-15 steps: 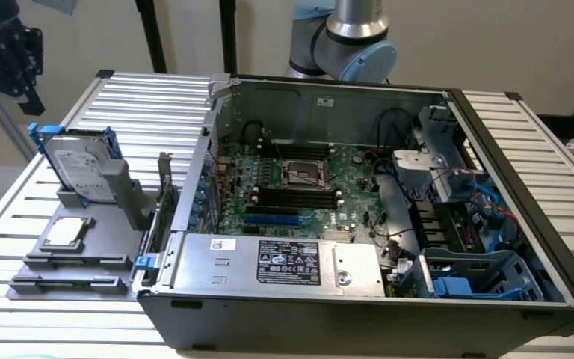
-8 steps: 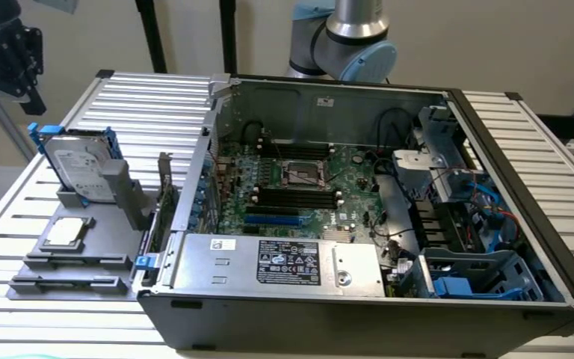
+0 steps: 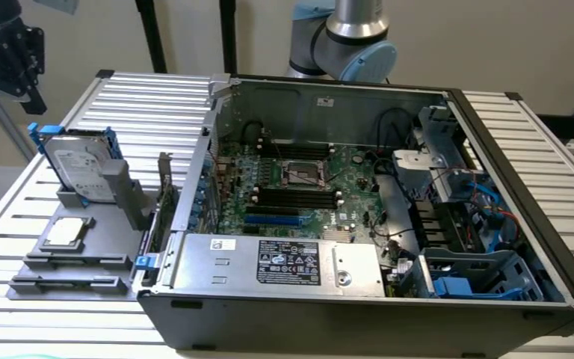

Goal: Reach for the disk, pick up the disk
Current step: 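Pick up the disk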

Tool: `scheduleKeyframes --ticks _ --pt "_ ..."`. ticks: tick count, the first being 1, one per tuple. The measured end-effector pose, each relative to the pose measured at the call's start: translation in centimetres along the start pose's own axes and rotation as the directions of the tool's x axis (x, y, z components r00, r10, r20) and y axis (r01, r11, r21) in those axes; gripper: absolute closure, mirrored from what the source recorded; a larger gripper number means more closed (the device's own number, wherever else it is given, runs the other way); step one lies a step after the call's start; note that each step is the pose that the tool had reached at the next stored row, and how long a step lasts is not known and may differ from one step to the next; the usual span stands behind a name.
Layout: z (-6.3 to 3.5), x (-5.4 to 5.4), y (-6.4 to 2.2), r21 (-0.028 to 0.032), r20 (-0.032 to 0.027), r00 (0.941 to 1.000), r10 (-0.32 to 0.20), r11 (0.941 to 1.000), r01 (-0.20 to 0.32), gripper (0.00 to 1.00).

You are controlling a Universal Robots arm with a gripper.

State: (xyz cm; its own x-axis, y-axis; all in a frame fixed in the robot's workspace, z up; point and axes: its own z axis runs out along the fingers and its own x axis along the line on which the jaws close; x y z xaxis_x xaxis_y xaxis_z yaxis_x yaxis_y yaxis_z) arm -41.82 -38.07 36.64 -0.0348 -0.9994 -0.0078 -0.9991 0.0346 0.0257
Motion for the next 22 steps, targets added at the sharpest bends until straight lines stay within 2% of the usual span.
scheduleKeyframes --ticks 3,8,9,10,12,13,14,15,17,18,20,22 --pt "0.0 0.0 0.0 0.0001 0.0005 0.9998 0.022 0.9998 -0.022 0.89" --pt "0.0 0.0 0.0 0.0001 0.0006 0.9997 0.025 0.9997 -0.025 0.89" --pt "0.0 0.0 0.0 0.0001 0.0006 0.9997 0.025 0.9997 -0.025 0.82" --pt "0.0 0.0 0.0 0.0002 0.0006 0.9997 0.025 0.9997 -0.025 0.82" --pt "0.0 0.0 0.0 0.0002 0.0007 0.9997 0.026 0.9997 -0.026 0.7" --pt "0.0 0.0 0.0 0.0001 0.0006 0.9997 0.026 0.9997 -0.026 0.7" --pt "0.01 0.0 0.0 0.0 0.0005 0.9997 0.026 0.9997 -0.026 0.64" --pt "0.05 0.0 0.0 0.0001 0.0006 0.9997 0.026 0.9997 -0.026 0.64" --pt "0.15 0.0 -0.01 0.0002 0.0007 0.9996 0.026 0.9996 -0.026 0.53" --pt "0.25 0.0 -0.02 0.0002 0.0008 0.9996 0.027 0.9996 -0.027 0.53" --pt "0.57 0.0 -0.05 0.0002 0.0013 0.9996 0.027 0.9996 -0.027 0.4" --pt "0.93 0.0 -0.07 0.0001 0.0016 0.9996 0.027 0.9996 -0.027 0.4"
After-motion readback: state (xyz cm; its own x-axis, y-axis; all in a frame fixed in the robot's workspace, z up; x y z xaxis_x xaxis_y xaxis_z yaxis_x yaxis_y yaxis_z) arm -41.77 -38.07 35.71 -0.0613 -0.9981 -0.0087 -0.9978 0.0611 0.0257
